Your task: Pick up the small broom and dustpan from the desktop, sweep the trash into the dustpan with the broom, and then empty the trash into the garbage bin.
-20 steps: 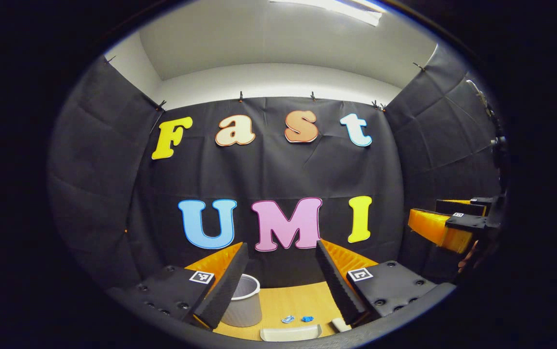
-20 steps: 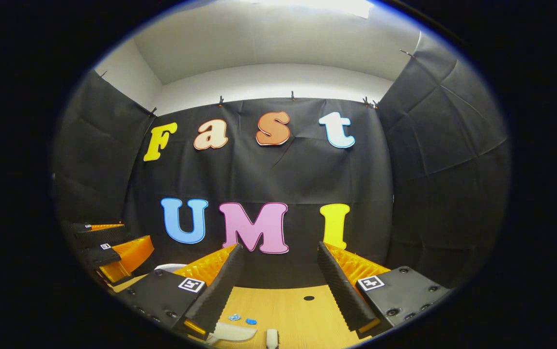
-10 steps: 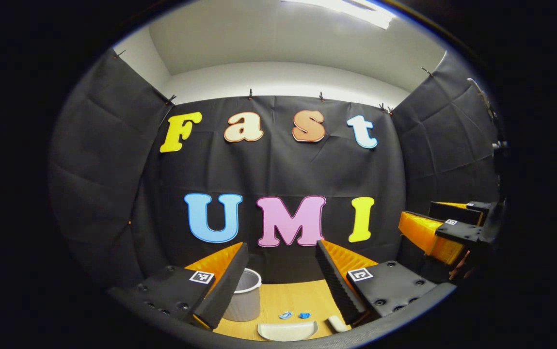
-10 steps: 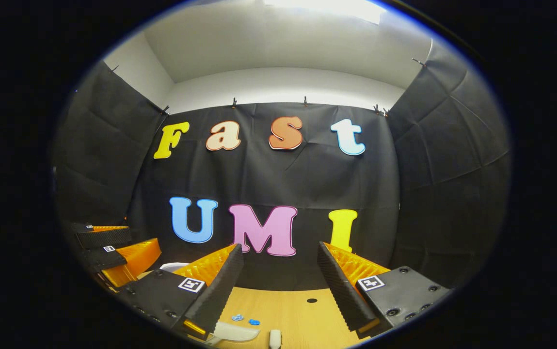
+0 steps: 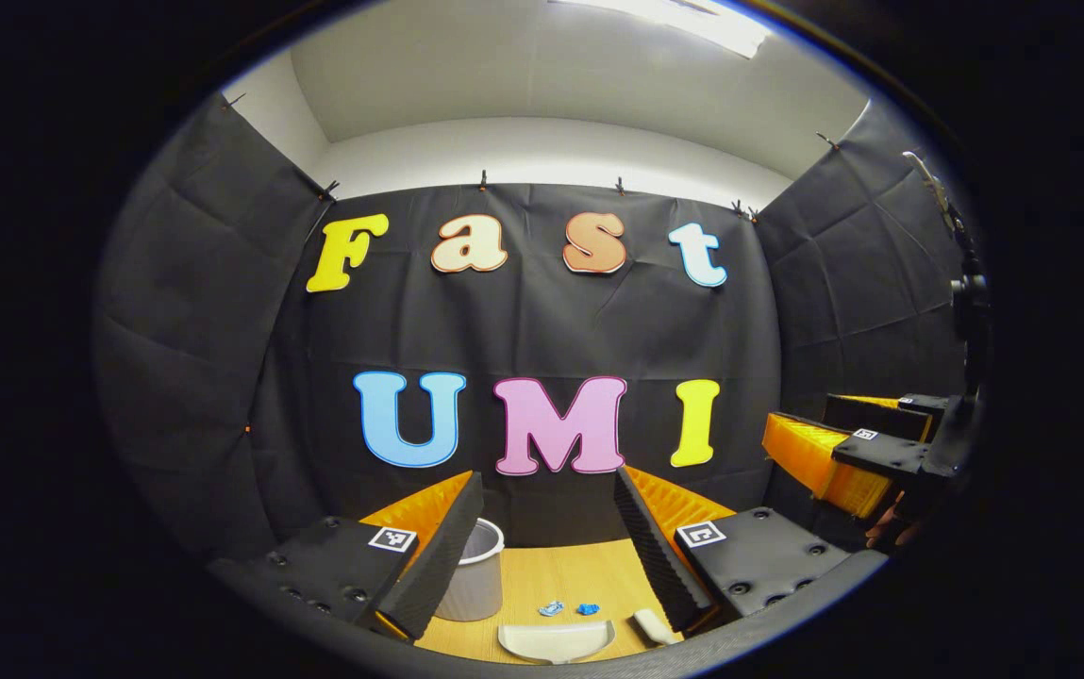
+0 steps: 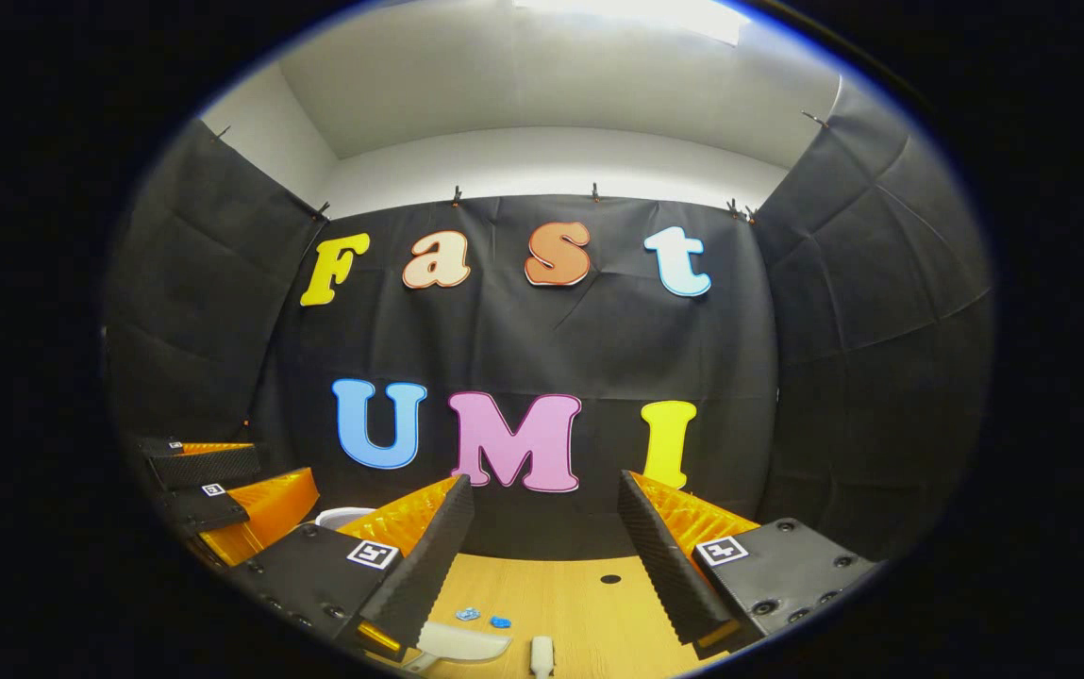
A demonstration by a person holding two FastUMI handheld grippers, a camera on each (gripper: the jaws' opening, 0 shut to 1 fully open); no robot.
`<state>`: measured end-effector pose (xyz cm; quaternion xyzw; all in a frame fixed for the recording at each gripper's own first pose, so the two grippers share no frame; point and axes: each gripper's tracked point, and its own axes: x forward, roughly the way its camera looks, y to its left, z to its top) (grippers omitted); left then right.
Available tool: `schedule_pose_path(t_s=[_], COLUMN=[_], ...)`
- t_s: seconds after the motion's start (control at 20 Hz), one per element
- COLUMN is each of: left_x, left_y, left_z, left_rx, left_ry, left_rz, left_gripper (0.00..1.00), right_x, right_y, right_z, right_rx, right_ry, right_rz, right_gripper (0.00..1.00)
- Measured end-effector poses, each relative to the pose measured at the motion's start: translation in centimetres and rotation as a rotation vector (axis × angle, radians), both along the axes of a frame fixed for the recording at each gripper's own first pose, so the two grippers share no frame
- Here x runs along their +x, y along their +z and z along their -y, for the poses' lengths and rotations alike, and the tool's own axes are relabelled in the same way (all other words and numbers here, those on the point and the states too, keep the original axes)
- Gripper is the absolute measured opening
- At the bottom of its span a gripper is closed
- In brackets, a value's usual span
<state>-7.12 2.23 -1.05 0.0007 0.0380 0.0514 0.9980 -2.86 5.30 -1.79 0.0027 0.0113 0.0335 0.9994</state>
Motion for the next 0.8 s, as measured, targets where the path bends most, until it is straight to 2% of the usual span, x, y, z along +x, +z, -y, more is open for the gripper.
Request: schedule_pose_path(t_s=[0.15, 0.2, 0.3, 0.4, 0.45, 0.7, 0.8], left_x=[-0.1, -0.1, -0.2, -0.2, -0.2, 0.2, 0.5], left_y=[-0.2, -0.2, -0.4, -0.4, -0.6, -1.5, -3.1], left_z=[0.4, 0.5, 0.5, 0.4, 0.3, 0.2, 0.6], left_rx=[0.001, 0.004, 0.005, 0.004, 0.004, 0.000, 0.002], left_ry=[-0.008, -0.010, -0.012, -0.014, -0.012, -0.032, -0.052], left_rz=[-0.001, -0.003, -0.005, -0.008, -0.010, -0.029, -0.066], left_gripper=[0.86, 0.82, 0.86, 0.86, 0.83, 0.86, 0.82], right_x=[-0.3, -0.4, -0.4, -0.3, -0.3, 0.1, 0.4], right_y=[0.0, -0.2, -0.2, -0.3, -0.5, -1.0, -2.1], right_z=[0.4, 0.4, 0.6, 0.7, 0.6, 0.0, -0.3], right_rx=[-0.004, -0.005, -0.008, -0.006, -0.004, -0.010, -0.007], right_ry=[-0.008, -0.010, -0.016, -0.021, -0.022, -0.020, -0.020], right_rz=[-0.001, -0.004, -0.006, -0.011, -0.016, -0.030, -0.060], right_gripper=[0.94, 0.94, 0.94, 0.94, 0.94, 0.94, 0.94])
